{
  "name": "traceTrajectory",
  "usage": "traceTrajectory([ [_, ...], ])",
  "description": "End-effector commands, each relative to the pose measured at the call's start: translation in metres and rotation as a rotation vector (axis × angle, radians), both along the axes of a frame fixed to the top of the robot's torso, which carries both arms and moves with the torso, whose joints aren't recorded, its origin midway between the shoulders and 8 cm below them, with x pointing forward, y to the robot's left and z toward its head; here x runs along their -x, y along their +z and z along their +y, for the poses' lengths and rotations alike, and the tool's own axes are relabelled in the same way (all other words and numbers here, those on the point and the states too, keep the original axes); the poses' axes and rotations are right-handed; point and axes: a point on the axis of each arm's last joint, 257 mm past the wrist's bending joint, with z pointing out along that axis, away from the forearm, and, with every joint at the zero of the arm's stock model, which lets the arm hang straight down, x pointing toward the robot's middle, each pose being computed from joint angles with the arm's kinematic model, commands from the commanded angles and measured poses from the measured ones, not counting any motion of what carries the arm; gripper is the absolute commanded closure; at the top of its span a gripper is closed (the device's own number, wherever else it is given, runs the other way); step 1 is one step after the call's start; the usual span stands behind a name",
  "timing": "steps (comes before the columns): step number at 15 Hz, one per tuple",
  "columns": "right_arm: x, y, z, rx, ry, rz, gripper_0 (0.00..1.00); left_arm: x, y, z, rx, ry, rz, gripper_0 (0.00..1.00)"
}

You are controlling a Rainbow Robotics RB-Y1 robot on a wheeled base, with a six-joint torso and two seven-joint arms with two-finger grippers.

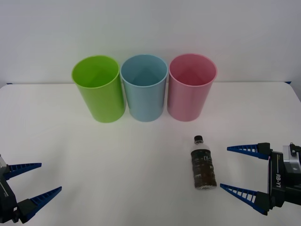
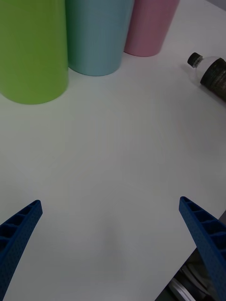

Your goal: Put cans in the blue bin and PET bottles in the pink bin and trash in the green bin.

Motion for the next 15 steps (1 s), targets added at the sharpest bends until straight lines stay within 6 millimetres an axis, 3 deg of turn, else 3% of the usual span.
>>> traceTrajectory([
  [1,0.0,0.0,0.0,0.0,0.0,0.0,0.0,0.0,0.0,0.0,0.0,0.0,0.0,0.0],
  [7,0.017,0.033,-0.009,-0.006,-0.024,0.058,0.0,0.0,0.0,0.0,0.0,0.0,0.0,0.0],
  [10,0.017,0.034,-0.019,0.02,-0.109,0.158,0.0,0.0,0.0,0.0,0.0,0.0,0.0,0.0],
  [15,-0.004,0.02,-0.023,0.069,-0.308,0.306,0.0,0.0,0.0,0.0,0.0,0.0,0.0,0.0],
])
